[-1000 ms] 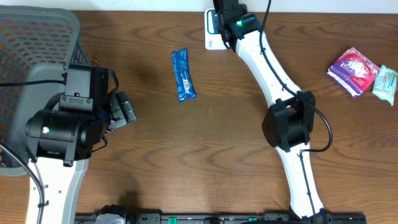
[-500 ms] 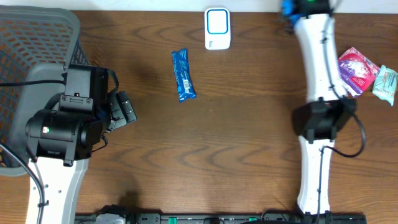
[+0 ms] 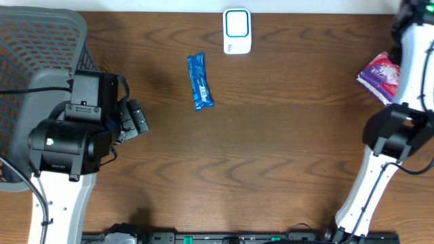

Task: Scan the item barcode
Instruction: 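Carry the Kleenex box to the right edge and release it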

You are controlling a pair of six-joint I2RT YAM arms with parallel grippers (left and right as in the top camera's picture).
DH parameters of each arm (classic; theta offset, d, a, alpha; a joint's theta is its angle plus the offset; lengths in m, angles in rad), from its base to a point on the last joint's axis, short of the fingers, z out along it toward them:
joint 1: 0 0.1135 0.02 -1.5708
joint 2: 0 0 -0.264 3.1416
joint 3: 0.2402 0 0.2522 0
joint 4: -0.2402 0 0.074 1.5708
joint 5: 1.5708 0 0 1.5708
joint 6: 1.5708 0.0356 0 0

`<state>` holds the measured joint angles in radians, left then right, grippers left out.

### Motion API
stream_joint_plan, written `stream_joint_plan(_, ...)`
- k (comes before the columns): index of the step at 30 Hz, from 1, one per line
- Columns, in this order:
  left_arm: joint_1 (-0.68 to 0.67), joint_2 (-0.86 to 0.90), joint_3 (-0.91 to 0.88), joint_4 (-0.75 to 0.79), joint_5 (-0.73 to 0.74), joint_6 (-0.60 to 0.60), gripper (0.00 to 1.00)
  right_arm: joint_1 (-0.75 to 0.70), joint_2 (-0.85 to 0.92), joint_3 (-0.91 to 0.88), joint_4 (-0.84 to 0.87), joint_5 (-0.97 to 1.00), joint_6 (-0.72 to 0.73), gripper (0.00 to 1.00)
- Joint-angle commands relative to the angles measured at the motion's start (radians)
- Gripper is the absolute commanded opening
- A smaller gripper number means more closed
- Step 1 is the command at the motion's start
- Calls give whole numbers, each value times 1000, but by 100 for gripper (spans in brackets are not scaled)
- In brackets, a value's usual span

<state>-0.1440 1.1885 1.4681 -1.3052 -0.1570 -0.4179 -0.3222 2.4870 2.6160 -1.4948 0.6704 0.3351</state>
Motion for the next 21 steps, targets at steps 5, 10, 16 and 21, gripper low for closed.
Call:
stream_joint_plan(5, 5, 1, 9, -4, -11, 6, 98, -84, 4, -66, 29, -82, 35, 11)
stream_joint_plan(10, 5, 1, 9, -4, -11, 6, 98, -97, 4, -119, 89, -166, -18, 25)
stream_joint_plan(16, 5, 1, 9, -4, -11, 6, 98, -85, 4, -144, 111, -214, -18, 44)
stream_joint_plan(21, 5, 1, 9, -4, -11, 6, 98, -68, -5, -141, 95, -334, -39, 44)
